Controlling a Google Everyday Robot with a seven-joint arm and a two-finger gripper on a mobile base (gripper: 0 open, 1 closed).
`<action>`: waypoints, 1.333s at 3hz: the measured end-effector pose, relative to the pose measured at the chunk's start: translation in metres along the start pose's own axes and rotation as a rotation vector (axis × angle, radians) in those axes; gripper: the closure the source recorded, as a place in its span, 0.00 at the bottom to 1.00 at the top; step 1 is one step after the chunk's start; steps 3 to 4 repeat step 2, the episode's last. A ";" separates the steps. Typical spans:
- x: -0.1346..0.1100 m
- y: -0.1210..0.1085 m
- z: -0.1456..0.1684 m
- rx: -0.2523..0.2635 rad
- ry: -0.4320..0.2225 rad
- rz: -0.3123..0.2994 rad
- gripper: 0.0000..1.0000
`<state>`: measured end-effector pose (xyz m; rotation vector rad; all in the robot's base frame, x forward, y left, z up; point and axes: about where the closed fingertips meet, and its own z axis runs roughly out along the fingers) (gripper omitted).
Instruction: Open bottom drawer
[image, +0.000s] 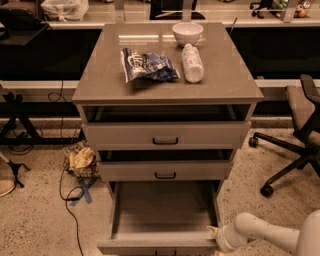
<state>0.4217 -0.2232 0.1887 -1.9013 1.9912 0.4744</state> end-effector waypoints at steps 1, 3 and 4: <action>-0.021 -0.010 -0.051 0.077 -0.014 -0.054 0.00; -0.052 -0.013 -0.131 0.207 -0.028 -0.140 0.00; -0.052 -0.013 -0.131 0.207 -0.028 -0.140 0.00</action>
Offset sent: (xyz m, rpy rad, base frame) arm 0.0169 -0.0292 0.2142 0.0160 -0.3835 0.0322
